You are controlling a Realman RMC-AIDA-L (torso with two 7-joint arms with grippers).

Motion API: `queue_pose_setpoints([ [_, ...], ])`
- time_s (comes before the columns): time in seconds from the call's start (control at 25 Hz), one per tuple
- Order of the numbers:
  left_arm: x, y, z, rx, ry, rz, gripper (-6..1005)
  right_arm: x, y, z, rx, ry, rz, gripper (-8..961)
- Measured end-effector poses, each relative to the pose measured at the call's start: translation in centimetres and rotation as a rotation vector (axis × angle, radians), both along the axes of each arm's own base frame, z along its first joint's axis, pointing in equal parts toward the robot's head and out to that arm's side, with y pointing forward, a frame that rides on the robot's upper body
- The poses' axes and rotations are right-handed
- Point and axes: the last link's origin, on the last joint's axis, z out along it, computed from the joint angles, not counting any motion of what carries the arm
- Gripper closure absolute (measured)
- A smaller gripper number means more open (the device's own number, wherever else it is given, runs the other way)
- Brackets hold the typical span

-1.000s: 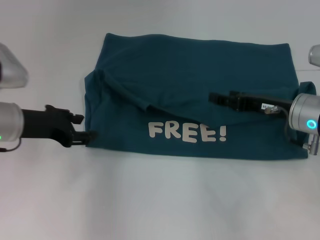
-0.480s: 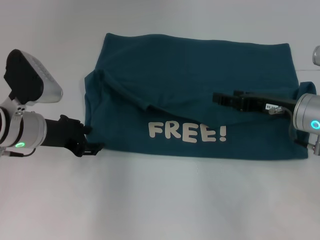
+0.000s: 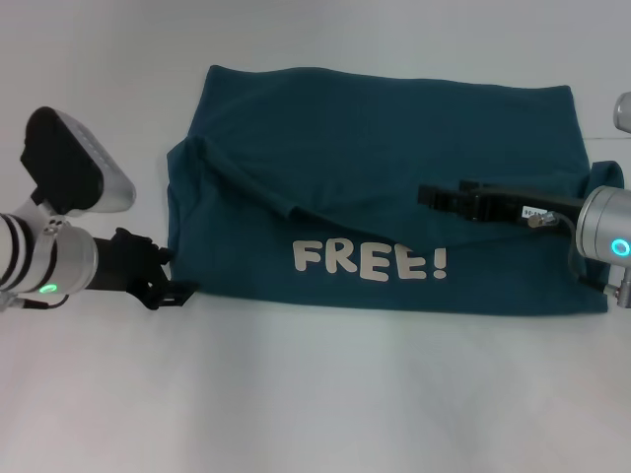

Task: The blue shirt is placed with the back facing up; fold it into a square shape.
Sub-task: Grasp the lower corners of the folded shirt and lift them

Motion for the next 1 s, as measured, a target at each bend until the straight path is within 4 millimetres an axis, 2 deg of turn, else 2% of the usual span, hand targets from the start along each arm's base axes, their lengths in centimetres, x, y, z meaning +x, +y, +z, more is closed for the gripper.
queue_pose_setpoints([
  [0.36,0.5,0.6,-1.1,-0.002,0.018,-0.015,416,0.2,0.2,0.2,0.021,-0.006,-0.010,159],
  [1.0,0.5,0.5,-1.5,-0.002,0.027,-0.019,430,0.3,0.5,0.4,0.042,-0.009,-0.020,160],
])
